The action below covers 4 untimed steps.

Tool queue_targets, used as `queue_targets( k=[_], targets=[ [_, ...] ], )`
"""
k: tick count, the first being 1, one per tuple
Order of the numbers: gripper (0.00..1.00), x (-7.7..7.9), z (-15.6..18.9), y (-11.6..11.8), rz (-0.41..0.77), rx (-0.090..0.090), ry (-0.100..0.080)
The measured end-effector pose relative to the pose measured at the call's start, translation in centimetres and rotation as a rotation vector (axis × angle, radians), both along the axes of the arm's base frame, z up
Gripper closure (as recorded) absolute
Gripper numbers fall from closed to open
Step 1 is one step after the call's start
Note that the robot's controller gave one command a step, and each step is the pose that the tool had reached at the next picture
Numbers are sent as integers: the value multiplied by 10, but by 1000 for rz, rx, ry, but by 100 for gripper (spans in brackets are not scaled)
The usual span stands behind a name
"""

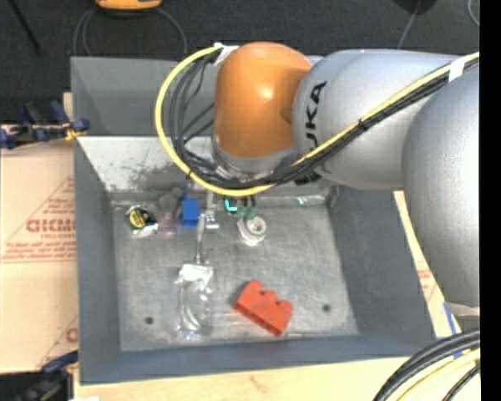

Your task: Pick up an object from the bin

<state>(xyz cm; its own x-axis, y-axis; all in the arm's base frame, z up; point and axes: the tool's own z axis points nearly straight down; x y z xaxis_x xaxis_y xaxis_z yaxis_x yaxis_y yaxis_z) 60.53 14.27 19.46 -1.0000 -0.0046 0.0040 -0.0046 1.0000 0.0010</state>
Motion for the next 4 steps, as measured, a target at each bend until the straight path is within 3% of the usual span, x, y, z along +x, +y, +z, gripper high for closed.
queue_targets(
  k=[1,2,3,4],
  targets=[
    [0,46,-110,-8,151,0,-8],
    [0,50,-118,2,107,-6,-3],
    [100,53,-118,5,106,2,-22],
    [100,32,53,-5,107,0,-18]
  ],
)
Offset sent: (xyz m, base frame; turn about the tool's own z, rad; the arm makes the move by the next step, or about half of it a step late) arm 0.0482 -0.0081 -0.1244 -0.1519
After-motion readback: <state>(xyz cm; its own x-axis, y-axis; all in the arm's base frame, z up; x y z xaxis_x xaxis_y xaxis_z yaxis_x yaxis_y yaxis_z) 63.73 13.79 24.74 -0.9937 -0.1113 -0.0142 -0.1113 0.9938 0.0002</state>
